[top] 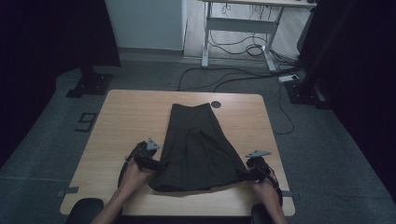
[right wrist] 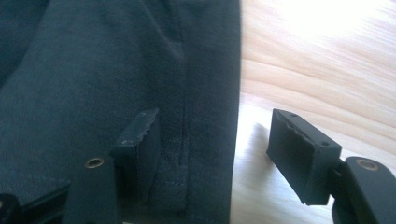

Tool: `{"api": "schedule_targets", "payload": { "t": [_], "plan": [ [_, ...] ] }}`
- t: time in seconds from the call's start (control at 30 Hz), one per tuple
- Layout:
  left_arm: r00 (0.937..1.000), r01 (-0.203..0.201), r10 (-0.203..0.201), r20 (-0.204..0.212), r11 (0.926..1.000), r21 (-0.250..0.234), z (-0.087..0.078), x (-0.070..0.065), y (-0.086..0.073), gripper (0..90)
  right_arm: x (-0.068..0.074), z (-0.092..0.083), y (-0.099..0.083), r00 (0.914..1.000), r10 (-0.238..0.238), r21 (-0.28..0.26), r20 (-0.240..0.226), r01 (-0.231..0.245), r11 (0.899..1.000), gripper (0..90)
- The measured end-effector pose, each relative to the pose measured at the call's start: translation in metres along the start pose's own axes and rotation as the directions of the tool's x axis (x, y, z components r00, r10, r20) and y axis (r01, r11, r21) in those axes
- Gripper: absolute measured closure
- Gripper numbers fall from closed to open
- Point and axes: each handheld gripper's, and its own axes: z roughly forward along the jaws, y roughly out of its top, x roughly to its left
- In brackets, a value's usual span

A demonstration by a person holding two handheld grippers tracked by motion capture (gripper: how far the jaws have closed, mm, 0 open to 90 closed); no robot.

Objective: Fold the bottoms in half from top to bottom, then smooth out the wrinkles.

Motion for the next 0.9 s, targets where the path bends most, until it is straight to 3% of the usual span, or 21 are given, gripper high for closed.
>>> {"api": "schedule_targets", "payload": {
  "t": [0.2, 0.3, 0.37, 0.43, 0.53, 0.7, 0.9],
  "plan": [
    [0.9974, 0.065, -0.065, -0.032, 0.9978, 0.012, -0.006, 0.022, -0.008, 3.6, 0.029, 0.003, 0.003, 0.9980, -0.047, -0.002, -0.043, 0.047, 0.999, 30.8],
    [0.9969, 0.068, -0.067, -0.043, 0.9975, 0.021, -0.009, 0.025, -0.009, 3.7, 0.037, 0.004, 0.005, 0.9962, -0.069, 0.005, -0.053, 0.069, 0.998, 27.8],
    [0.9973, 0.061, -0.060, -0.043, 0.9978, 0.025, -0.011, 0.025, -0.008, 4.5, 0.039, 0.004, 0.007, 0.9952, -0.089, 0.012, -0.041, 0.090, 0.996, 26.2],
    [0.9983, 0.024, -0.022, -0.053, 0.9993, 0.027, -0.017, 0.023, -0.004, 5.0, 0.039, 0.002, 0.009, 0.9940, -0.105, 0.015, -0.028, 0.106, 0.994, 23.9],
    [0.9985, 0.002, -0.003, -0.055, 1.0000, -0.003, -0.026, 0.026, 0.004, 5.0, 0.037, -0.004, 0.016, 0.9950, -0.093, -0.027, -0.035, 0.092, 0.995, 21.9],
    [0.9991, 0.001, -0.003, -0.042, 0.9991, -0.042, -0.031, 0.037, 0.020, 4.9, 0.033, -0.008, 0.038, 0.9953, -0.083, -0.082, -0.049, 0.079, 0.993, 19.9],
    [0.9995, 0.011, -0.013, -0.029, 0.9978, -0.065, -0.025, 0.047, 0.039, 4.9, 0.031, -0.002, 0.067, 0.9951, -0.079, -0.112, -0.059, 0.072, 0.991, 18.2]
  ]
}}
